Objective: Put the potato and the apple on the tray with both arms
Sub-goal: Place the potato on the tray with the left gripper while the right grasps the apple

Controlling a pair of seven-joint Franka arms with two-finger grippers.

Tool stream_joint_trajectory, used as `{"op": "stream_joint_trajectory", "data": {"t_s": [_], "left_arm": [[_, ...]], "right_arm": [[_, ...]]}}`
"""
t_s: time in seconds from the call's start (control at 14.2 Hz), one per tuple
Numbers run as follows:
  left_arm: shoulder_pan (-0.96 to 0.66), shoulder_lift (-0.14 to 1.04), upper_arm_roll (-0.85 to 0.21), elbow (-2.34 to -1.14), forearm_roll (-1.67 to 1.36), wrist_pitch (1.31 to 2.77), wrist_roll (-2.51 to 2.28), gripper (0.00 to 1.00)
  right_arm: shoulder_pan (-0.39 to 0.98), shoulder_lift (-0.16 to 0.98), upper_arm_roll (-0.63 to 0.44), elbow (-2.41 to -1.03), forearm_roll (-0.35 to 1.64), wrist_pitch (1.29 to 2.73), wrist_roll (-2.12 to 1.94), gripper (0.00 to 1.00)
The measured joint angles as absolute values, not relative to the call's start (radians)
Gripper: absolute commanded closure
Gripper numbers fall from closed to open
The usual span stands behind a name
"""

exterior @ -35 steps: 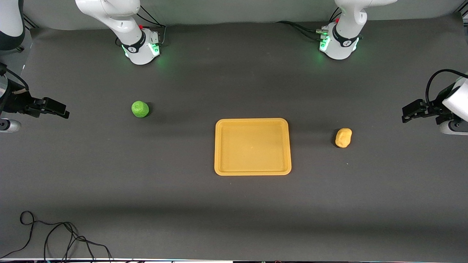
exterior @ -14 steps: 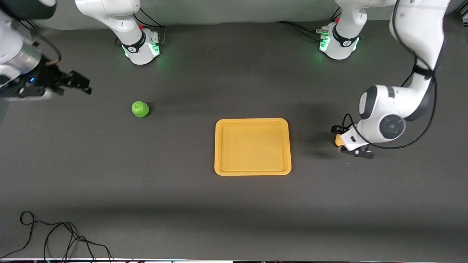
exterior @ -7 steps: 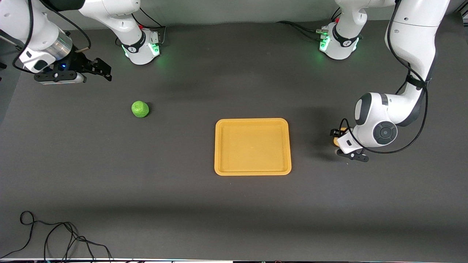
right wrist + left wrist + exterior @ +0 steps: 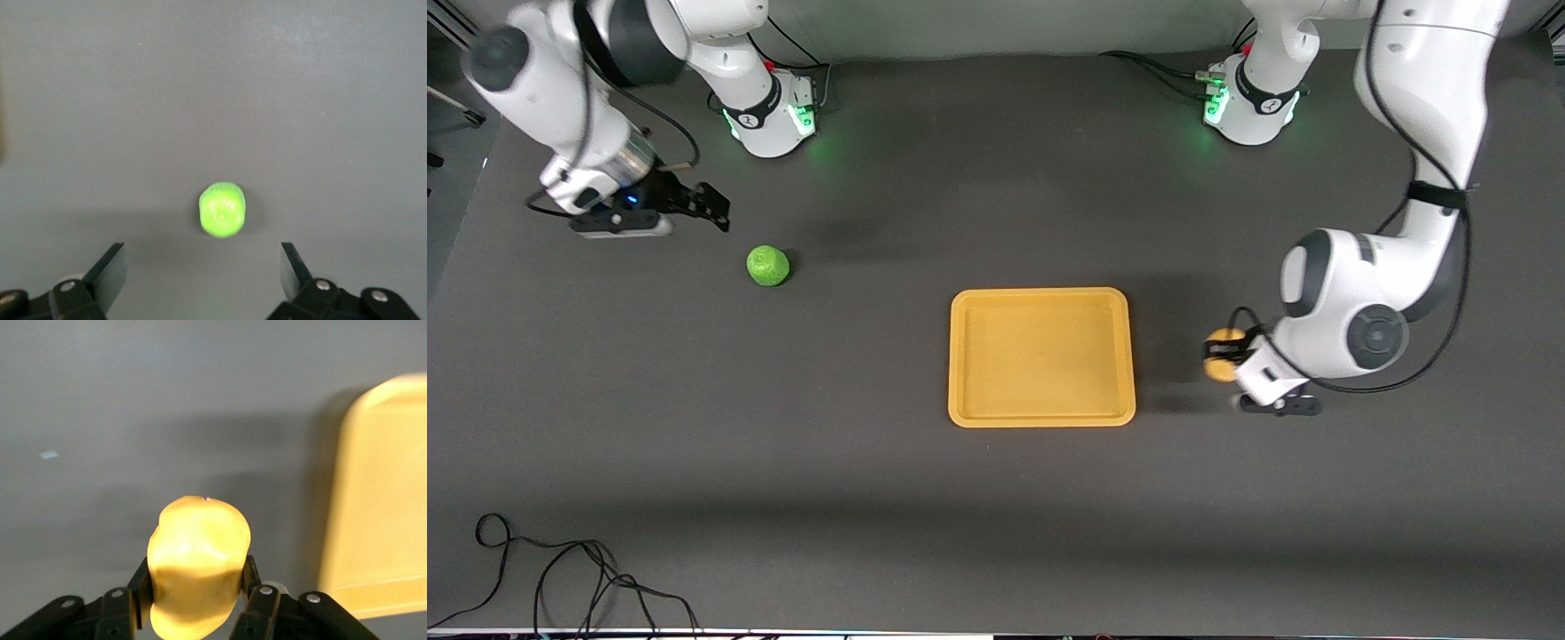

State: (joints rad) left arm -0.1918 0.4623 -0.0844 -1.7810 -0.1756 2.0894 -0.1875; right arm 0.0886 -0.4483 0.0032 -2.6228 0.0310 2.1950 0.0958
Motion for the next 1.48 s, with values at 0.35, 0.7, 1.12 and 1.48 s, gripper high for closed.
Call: {"op": "stream_joint_trajectory", "data": {"t_s": [0.35,0.7,1.12,1.48], "left_arm": [[-0.358,0.651,-0.117,-1.506,-0.182,2.084,-0.490,0.82],[-0.372,0.721,-0.112,-1.488,-0.181,2.083,-0.548,0.61],[-0.372,0.748,-0.109,-1.487,-0.166,2.147,-0.559,0.00],[-0.352,0.729,-0.102,-1.466,-0.158,2.117,-0.562,0.00]], "right_arm": [[0.089,-0.343,0.002,-2.793,0.032,2.505,0.096,0.00],[0.089,-0.106,0.002,-2.825,0.032,2.756,0.096,0.00],[0.089,0.038,0.001,-2.821,0.032,2.831,0.096,0.14],[0.089,0.052,0.000,-2.813,0.032,2.830,0.097,0.59]]}}
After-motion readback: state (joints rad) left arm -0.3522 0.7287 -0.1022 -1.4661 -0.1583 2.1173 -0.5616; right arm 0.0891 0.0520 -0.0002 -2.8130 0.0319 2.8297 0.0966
